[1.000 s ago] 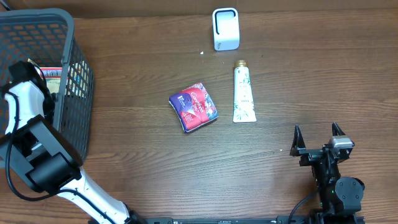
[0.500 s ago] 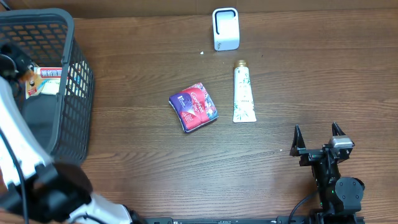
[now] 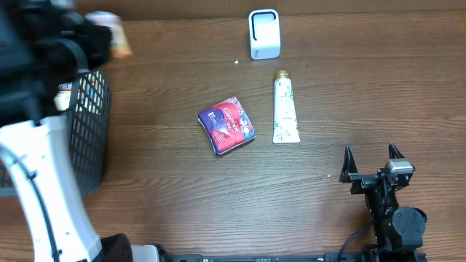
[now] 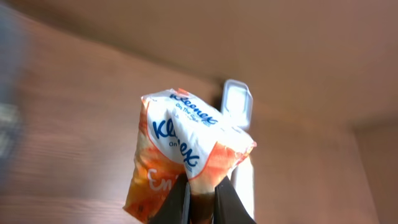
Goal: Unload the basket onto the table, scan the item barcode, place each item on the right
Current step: 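Carry Kleenex pack out and place it between pink pack and tube, then reach left gripper into basket toward the snack bag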
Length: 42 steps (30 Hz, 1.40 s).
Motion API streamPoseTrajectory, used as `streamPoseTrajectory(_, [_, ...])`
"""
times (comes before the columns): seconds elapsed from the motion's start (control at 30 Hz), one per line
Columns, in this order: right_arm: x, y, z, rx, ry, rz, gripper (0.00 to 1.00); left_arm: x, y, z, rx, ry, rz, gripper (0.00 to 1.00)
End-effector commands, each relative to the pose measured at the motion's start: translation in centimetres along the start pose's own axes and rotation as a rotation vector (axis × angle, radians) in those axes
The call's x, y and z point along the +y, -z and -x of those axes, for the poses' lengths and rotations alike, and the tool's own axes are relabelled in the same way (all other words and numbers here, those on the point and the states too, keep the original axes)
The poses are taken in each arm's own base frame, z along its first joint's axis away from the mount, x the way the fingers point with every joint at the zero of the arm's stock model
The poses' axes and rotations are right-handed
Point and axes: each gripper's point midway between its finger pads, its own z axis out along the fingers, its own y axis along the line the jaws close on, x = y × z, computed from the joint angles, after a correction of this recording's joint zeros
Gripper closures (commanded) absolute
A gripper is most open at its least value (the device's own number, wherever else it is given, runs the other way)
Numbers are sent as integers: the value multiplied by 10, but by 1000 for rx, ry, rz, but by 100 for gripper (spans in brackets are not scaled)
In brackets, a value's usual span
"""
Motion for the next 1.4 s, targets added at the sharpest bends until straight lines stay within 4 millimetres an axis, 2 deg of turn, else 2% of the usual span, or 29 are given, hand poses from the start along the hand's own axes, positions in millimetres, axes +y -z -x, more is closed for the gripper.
streamPoseTrajectory(0.0, [-2, 0, -2, -4, 7, -12, 0, -11, -52, -41, 155, -50, 80, 96])
streamPoseTrajectory(0.17, [-2, 0, -2, -4, 7, -12, 0, -20, -122, -100, 341, -111, 213, 96])
streamPoseTrajectory(0.3, [-2, 0, -2, -4, 7, -12, 0, -42, -183, -155, 490, -136, 191, 96])
streamPoseTrajectory(0.43, [-2, 0, -2, -4, 7, -12, 0, -66, -229, -206, 598, -174, 134, 96])
streamPoseTrajectory(0.6, [-2, 0, -2, -4, 7, -12, 0, -81, -258, -253, 680, -219, 116, 95])
streamPoseTrajectory(0.67, [-2, 0, -2, -4, 8, -12, 0, -83, -260, -259, 687, -230, 122, 96])
streamPoseTrajectory(0.7, [-2, 0, -2, -4, 7, -12, 0, -84, -260, -260, 688, -232, 121, 96])
streamPoseTrajectory(0.73, [-2, 0, -2, -4, 8, -12, 0, -84, -260, -260, 687, -232, 119, 91])
streamPoseTrajectory(0.77, [-2, 0, -2, -4, 7, -12, 0, -85, -260, -259, 683, -232, 116, 84])
streamPoseTrajectory(0.87, [-2, 0, -2, -4, 7, -12, 0, -83, -260, -256, 679, -225, 118, 56])
streamPoseTrajectory(0.9, [-2, 0, -2, -4, 7, -12, 0, -83, -259, -253, 677, -221, 116, 51])
streamPoseTrajectory(1.03, [-2, 0, -2, -4, 7, -12, 0, -81, -250, -237, 666, -200, 118, 51])
streamPoseTrajectory(1.13, [-2, 0, -2, -4, 7, -12, 0, -84, -234, -209, 633, -189, 114, 50])
streamPoseTrajectory(1.2, [-2, 0, -2, -4, 7, -12, 0, -90, -215, -182, 595, -207, 98, 47])
streamPoseTrajectory(1.23, [-2, 0, -2, -4, 7, -12, 0, -92, -205, -169, 575, -213, 90, 40])
streamPoseTrajectory(1.27, [-2, 0, -2, -4, 7, -12, 0, -97, -186, -145, 529, -216, 76, 31])
streamPoseTrajectory(1.3, [-2, 0, -2, -4, 7, -12, 0, -99, -172, -129, 492, -211, 71, 25])
streamPoseTrajectory(1.37, [-2, 0, -2, -4, 7, -12, 0, -100, -146, -100, 419, -195, 66, 21])
